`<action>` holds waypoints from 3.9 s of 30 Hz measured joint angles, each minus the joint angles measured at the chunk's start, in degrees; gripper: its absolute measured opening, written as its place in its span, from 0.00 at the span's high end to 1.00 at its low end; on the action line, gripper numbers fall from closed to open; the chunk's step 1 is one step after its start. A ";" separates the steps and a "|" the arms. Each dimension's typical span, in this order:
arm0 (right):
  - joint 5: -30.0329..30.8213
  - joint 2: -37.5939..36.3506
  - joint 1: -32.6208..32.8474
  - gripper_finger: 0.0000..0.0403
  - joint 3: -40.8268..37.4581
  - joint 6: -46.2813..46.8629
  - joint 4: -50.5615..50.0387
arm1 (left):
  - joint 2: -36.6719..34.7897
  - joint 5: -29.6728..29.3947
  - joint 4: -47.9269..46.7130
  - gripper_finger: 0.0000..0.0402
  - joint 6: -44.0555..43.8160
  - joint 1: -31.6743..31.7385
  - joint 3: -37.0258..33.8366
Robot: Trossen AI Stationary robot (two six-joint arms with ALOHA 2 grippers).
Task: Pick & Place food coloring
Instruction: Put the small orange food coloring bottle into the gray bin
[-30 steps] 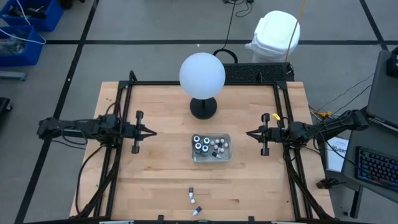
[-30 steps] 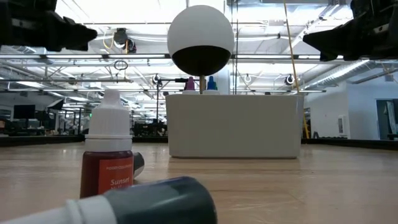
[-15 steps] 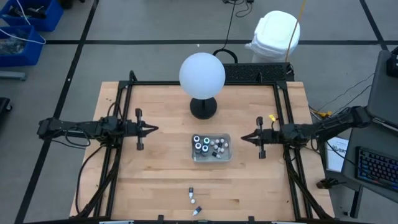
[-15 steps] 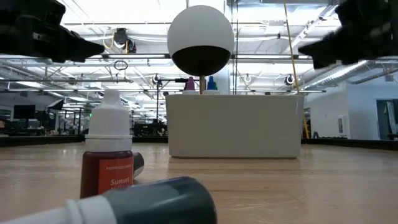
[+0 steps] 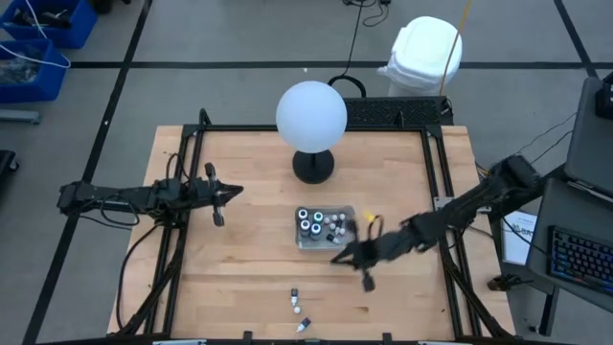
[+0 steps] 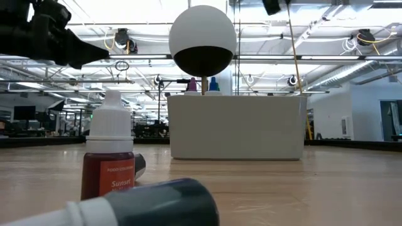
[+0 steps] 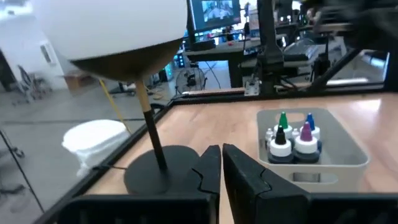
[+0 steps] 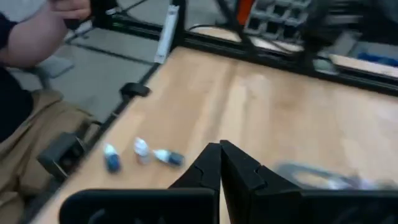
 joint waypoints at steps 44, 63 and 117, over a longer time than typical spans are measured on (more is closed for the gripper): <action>-7.29 42.52 2.79 0.61 41.13 5.23 -18.43 | 0.02 1.77 -6.05 0.91 -8.54 -0.07 0.00; -10.43 42.49 2.32 0.58 32.63 2.93 -5.42 | 0.00 2.16 -6.05 0.91 -8.40 -0.07 0.00; -11.38 35.52 1.42 0.89 32.08 -0.54 -9.40 | 0.02 2.13 -6.08 0.91 -8.10 -0.04 0.02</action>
